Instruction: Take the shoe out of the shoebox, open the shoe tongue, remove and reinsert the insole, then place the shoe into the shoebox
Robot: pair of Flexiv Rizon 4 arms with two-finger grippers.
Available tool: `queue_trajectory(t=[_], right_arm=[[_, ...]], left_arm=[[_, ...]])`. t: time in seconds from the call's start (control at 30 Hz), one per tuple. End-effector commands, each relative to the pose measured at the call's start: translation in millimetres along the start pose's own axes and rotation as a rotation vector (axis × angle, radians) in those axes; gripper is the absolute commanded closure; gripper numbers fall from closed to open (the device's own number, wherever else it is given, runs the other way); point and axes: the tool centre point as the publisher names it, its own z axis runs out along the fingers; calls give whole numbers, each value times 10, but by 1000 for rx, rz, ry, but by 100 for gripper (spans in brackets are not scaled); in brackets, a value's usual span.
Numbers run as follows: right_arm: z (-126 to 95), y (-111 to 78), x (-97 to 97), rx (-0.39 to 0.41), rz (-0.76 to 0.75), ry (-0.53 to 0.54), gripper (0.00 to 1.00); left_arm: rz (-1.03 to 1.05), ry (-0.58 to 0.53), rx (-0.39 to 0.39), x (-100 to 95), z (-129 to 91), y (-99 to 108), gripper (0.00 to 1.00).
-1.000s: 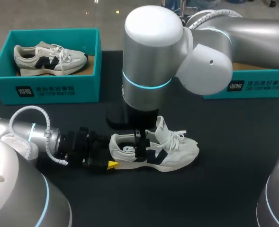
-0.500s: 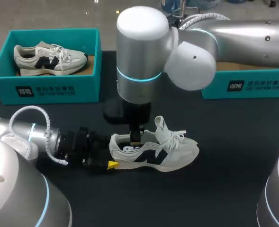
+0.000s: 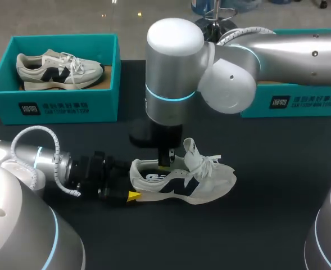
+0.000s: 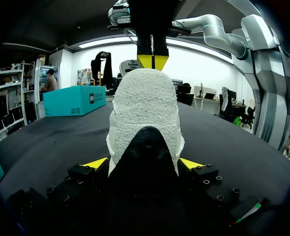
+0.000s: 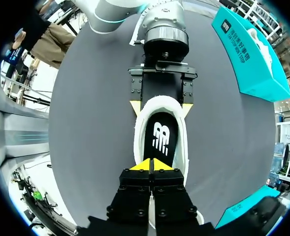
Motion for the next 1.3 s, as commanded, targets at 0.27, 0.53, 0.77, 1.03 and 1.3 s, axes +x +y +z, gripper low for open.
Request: queue_trajectory(t=[0.27, 0.53, 0.77, 1.03, 1.3], right_arm=[[292, -82, -226, 34, 22, 36, 100], [408, -78, -263, 71, 30, 67, 100], [490, -82, -233, 78, 42, 84, 100], [536, -121, -241, 87, 50, 93, 100], [529, -150, -251, 92, 48, 98, 74]], left_arm=[[0, -1, 0, -2, 1, 16, 100], [0, -1, 0, -2, 1, 16, 100], [0, -1, 0, -2, 1, 16, 100], [0, -1, 0, -2, 1, 16, 100], [0, -1, 0, -2, 1, 16, 100]])
